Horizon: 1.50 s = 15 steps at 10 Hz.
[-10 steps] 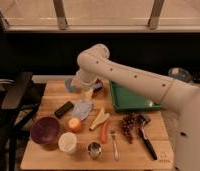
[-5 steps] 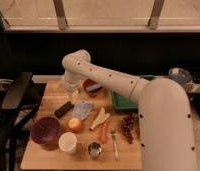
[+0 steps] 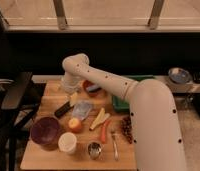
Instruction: Place eraser in table surface
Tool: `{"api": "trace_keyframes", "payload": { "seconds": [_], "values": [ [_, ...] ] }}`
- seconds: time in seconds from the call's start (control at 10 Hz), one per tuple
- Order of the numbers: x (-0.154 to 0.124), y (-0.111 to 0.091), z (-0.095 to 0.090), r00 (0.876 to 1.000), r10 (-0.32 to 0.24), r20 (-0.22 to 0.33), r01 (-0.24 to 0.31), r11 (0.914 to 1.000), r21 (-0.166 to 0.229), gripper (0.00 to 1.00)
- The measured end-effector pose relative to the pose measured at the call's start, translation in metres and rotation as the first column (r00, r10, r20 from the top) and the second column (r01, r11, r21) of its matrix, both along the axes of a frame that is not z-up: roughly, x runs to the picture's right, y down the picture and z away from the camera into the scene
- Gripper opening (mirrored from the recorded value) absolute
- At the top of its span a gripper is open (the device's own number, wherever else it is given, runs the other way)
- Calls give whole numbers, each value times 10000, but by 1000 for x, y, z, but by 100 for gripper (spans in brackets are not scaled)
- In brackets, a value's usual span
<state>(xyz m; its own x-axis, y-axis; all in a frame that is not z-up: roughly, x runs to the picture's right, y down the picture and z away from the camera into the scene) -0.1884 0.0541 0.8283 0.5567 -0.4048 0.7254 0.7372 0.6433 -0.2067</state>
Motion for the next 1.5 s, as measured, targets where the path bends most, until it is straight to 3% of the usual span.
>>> {"api": "trace_keyframes", "payload": {
  "seconds": [0.3,0.5,0.9,1.3,1.5],
  "values": [
    [-1,3,0,10000,-70,-57,70,10000,-18,70],
    [-10,19,4,9997,-224,-62,223,9997,-142,70],
    [-31,59,31,9989,-444,-117,435,9968,-676,70],
    [-21,83,60,9988,15,-482,-90,9877,-1558,70],
    [-21,88,69,9978,87,-653,-196,9855,-1683,67]
  ]
}}
